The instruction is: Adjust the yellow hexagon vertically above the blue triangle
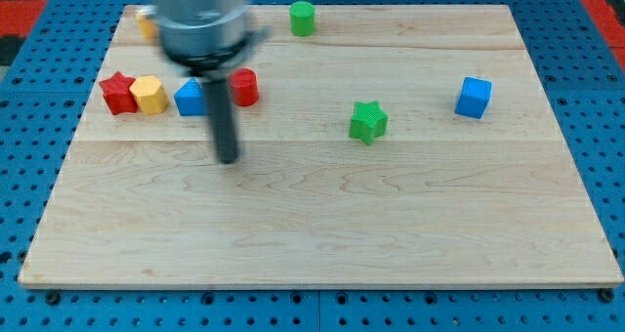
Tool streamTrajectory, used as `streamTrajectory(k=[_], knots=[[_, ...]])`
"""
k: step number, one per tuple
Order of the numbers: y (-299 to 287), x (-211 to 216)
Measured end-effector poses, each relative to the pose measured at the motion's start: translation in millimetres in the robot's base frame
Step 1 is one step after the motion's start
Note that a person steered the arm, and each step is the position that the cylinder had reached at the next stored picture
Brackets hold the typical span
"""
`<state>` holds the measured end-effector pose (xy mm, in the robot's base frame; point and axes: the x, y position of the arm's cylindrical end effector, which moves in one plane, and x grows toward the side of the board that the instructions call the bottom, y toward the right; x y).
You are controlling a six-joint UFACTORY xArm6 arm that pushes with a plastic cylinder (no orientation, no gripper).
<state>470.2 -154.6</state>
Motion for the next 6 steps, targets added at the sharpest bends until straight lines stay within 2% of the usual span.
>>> streamTrajectory(k=[1, 2, 3, 4, 6], knots=[[-40, -50], [-68, -62], [-65, -82], [-26, -121], [-44, -159]])
